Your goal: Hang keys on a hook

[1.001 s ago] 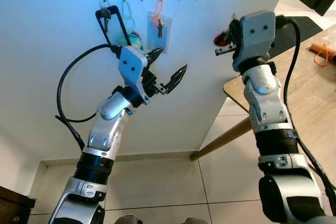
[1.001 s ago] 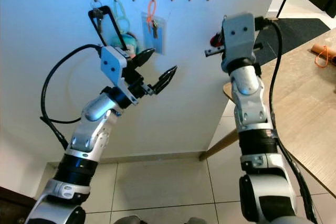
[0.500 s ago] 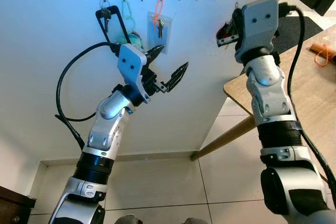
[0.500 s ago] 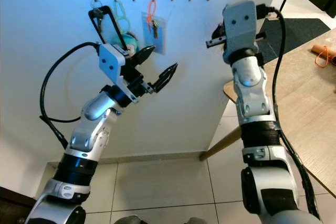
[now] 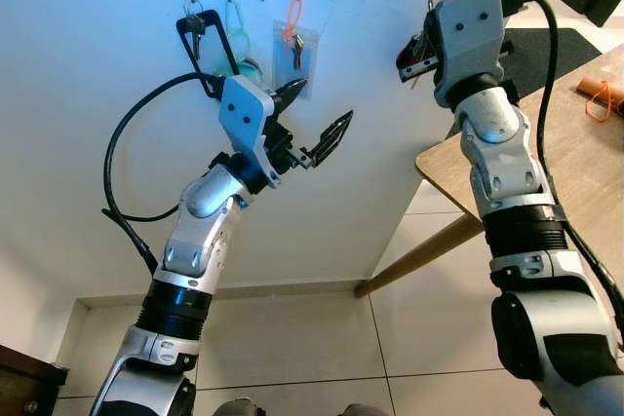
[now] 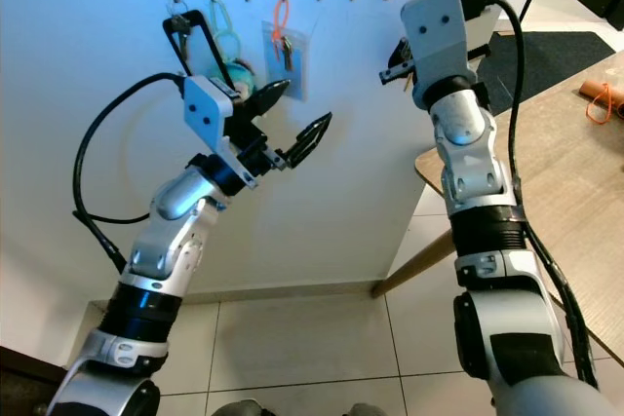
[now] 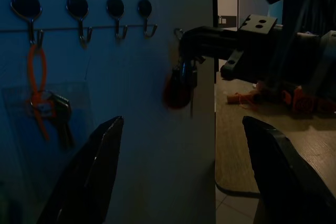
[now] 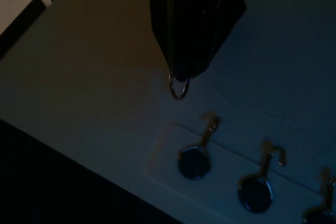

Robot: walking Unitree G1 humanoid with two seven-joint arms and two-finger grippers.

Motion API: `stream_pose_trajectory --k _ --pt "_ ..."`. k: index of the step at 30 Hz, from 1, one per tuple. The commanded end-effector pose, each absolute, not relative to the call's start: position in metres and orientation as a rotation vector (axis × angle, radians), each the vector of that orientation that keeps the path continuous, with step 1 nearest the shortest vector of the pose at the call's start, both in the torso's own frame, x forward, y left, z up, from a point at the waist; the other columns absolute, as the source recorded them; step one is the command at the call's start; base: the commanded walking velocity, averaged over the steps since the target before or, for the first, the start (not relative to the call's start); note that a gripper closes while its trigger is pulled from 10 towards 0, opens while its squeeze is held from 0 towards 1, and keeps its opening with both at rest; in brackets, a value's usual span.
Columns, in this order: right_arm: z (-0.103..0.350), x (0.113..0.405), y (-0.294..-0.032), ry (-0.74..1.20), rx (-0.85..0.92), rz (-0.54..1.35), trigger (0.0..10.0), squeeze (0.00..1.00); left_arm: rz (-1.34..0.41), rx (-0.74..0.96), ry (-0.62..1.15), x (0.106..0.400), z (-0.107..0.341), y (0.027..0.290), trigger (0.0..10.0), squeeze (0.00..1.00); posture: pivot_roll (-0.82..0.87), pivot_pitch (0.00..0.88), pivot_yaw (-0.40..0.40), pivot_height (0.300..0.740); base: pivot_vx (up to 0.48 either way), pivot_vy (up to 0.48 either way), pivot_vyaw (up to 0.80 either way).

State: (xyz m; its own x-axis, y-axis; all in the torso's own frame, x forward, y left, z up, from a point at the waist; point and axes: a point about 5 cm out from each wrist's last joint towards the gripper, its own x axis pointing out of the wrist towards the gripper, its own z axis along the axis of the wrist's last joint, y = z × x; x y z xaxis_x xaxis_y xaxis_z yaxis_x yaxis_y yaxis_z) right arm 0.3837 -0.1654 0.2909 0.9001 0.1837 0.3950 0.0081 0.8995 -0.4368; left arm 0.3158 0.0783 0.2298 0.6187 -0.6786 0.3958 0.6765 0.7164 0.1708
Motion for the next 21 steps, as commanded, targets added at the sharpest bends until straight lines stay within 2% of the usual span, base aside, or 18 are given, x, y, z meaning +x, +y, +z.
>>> stream_pose_trajectory --k 1,21 --pt "0.298 0.384 -0.163 -0.474 -0.470 0.109 10.0 0.00 -0.799 -0.009 -0.492 0.313 0.239 0.071 10.0 0.00 0.06 0.069 -0.009 0.740 0.000 0.000 0.00" --pt "0.308 0.388 -0.149 -0.532 -0.543 0.156 10.0 0.00 -0.785 0.009 -0.468 0.315 0.236 0.072 10.0 0.00 0.06 0.075 -0.008 0.740 0.000 0.000 0.00"
